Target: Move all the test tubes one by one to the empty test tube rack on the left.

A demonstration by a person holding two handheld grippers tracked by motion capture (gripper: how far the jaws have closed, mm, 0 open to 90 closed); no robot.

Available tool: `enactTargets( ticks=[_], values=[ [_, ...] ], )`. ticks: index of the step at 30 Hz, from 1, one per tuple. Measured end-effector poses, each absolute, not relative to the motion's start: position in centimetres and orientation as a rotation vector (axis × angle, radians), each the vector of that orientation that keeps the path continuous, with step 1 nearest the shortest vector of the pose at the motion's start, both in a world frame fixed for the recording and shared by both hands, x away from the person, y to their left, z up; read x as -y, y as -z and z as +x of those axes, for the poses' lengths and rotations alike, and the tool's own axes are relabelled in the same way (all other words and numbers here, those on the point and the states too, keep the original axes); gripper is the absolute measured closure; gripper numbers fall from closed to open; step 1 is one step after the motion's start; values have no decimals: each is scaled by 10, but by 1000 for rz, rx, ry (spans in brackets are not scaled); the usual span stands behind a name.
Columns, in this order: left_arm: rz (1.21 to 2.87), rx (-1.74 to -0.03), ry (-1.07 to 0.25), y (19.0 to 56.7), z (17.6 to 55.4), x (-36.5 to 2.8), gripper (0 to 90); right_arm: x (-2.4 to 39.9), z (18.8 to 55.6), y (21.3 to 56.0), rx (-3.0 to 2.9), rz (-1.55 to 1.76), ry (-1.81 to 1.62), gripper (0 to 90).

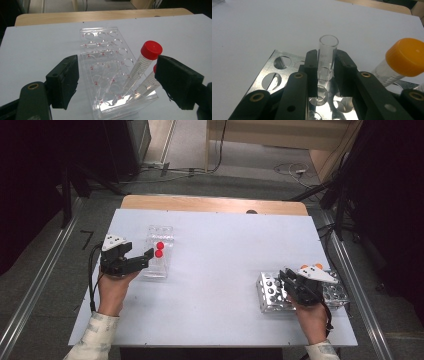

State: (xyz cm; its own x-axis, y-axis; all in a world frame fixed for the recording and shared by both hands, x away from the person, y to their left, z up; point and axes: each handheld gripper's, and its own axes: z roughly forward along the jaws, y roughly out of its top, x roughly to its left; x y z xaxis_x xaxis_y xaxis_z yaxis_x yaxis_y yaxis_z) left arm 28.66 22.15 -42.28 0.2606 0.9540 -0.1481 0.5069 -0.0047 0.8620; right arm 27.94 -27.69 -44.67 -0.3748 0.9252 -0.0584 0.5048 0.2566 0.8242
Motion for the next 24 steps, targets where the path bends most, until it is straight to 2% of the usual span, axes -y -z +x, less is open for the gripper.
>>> enactTargets(
  ticks=[9, 24],
  values=[
    [1638, -1371, -633, 422, 286, -221, 203, 276, 277, 445, -1978, 1284, -1005, 729],
    [1635, -1349, -643, 417, 283, -218, 205, 271, 262, 413, -1897, 1203, -1039, 733]
  ],
)
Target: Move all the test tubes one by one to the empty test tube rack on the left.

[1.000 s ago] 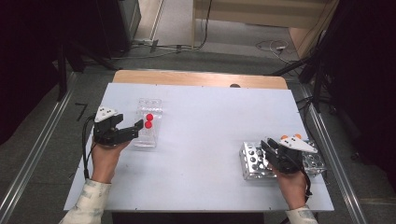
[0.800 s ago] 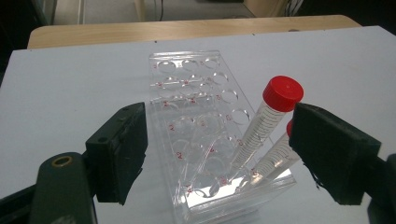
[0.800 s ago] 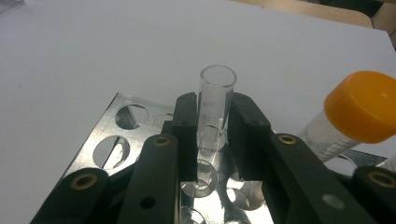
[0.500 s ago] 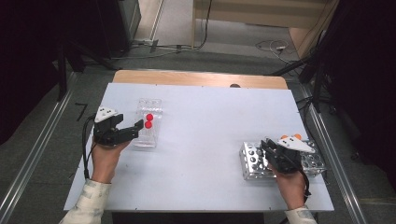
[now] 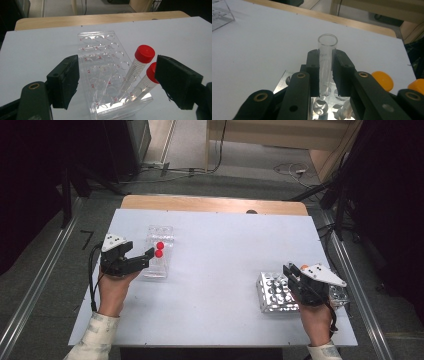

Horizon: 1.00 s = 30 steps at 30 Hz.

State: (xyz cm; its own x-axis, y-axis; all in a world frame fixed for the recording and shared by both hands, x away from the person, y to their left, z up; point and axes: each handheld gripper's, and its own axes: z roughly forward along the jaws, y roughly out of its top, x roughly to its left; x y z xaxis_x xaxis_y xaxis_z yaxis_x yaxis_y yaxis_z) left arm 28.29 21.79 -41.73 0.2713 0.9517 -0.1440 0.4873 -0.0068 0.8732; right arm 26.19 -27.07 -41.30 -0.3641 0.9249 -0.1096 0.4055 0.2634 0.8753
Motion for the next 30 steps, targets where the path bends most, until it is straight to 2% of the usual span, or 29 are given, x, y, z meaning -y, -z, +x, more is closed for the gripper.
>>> enactTargets(
  ticks=[10, 30],
  values=[
    [1630, -1318, -663, 411, 278, -212, 207, 260, 251, 391, -1892, 1137, -1120, 734],
    [1650, -1222, -686, 395, 265, -192, 209, 207, 250, 390, -2046, 1007, -1214, 733]
  ],
)
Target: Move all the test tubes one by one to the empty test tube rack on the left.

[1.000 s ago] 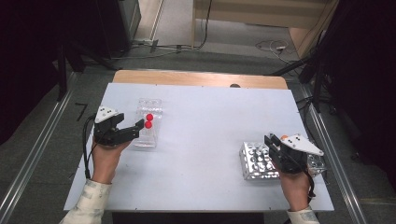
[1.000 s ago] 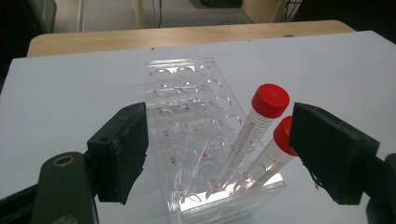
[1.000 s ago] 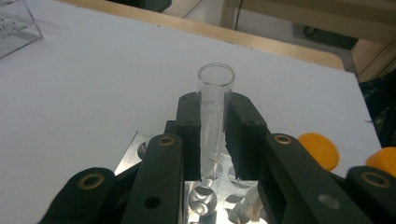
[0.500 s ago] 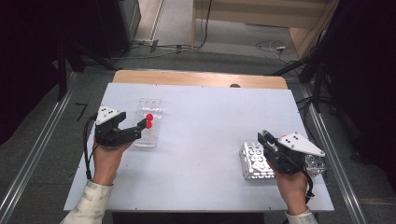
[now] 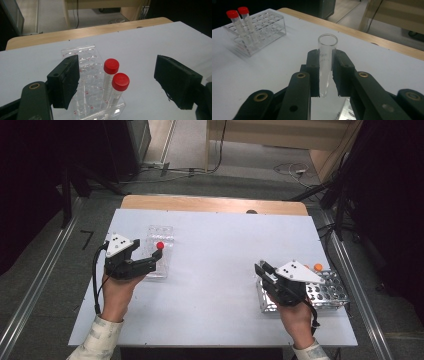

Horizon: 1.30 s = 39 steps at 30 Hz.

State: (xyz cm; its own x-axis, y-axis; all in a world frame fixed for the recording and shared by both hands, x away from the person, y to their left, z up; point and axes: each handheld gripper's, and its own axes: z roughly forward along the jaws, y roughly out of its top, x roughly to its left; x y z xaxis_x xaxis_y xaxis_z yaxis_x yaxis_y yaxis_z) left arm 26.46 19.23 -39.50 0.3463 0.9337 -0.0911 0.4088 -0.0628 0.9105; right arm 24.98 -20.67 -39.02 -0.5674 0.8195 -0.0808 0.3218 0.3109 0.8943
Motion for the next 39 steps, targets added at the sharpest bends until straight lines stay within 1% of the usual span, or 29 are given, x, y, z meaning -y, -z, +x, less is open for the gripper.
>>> enactTargets(
  ticks=[9, 23, 29, 33, 39],
  values=[
    [1661, -1174, -673, 391, 258, -180, 215, 173, 251, 399, -2128, 943, -1212, 734],
    [1764, -1033, -613, 394, 247, -134, 227, 116, 252, 423, -2260, 819, -1229, 733],
    [1798, -994, -567, 399, 245, -121, 252, 97, 257, 430, -2295, 811, -1252, 734],
    [1806, -970, -520, 402, 244, -115, 306, 87, 259, 432, -2311, 800, -1258, 734],
    [1808, -930, -463, 403, 243, -112, 476, 76, 260, 434, -2322, 782, -1274, 733]
  ],
)
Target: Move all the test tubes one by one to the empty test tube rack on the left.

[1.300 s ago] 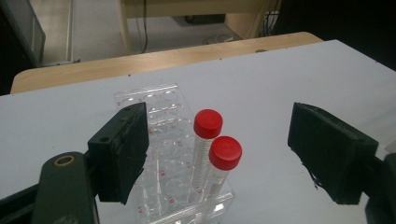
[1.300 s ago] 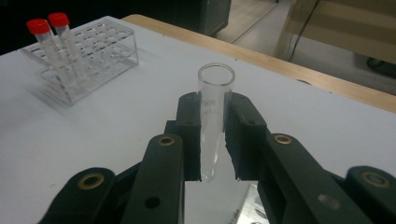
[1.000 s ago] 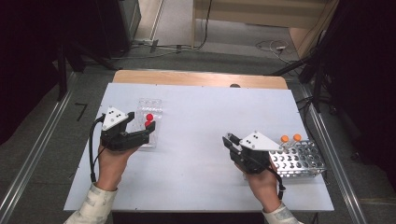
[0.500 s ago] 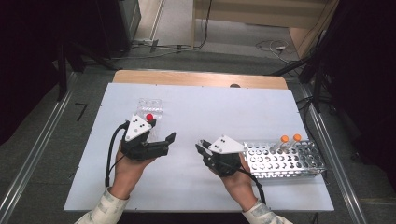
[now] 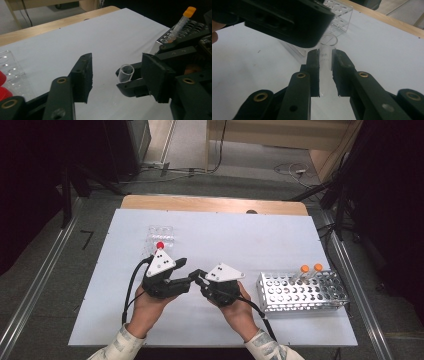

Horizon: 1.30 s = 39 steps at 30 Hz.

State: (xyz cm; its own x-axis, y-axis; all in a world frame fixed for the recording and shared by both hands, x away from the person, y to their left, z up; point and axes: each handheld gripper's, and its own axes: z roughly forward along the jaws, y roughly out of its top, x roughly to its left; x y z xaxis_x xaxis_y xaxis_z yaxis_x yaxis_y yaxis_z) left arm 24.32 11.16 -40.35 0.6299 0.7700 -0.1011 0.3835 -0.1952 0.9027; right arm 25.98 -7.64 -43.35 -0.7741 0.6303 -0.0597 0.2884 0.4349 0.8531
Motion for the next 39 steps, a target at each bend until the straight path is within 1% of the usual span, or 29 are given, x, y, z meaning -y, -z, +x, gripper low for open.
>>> enactTargets(
  ticks=[4, 11, 14, 24, 25, 27, 29, 33, 39],
  values=[
    [1813, -916, -403, 408, 246, -111, 600, 73, 258, 435, -2328, 770, -1275, 733],
    [1818, -918, -374, 411, 247, -110, 680, 75, 257, 433, -2318, 776, -1284, 734],
    [1823, -914, -365, 412, 248, -110, 730, 74, 256, 433, -2320, 769, -1285, 733],
    [1830, -913, -370, 412, 248, -112, 768, 73, 255, 433, -2326, 761, -1287, 723],
    [1831, -911, -369, 412, 248, -112, 769, 74, 255, 433, -2328, 758, -1291, 702],
    [1835, -910, -371, 412, 247, -112, 770, 74, 256, 433, -2358, 758, -1297, 563],
    [1835, -912, -374, 411, 247, -113, 770, 75, 257, 433, -2384, 754, -1292, 474],
    [1819, -923, -378, 407, 248, -121, 770, 83, 257, 432, -2400, 760, -1289, 396],
    [1800, -935, -373, 400, 248, -135, 769, 97, 258, 432, -2393, 788, -1287, 342]
  ],
)
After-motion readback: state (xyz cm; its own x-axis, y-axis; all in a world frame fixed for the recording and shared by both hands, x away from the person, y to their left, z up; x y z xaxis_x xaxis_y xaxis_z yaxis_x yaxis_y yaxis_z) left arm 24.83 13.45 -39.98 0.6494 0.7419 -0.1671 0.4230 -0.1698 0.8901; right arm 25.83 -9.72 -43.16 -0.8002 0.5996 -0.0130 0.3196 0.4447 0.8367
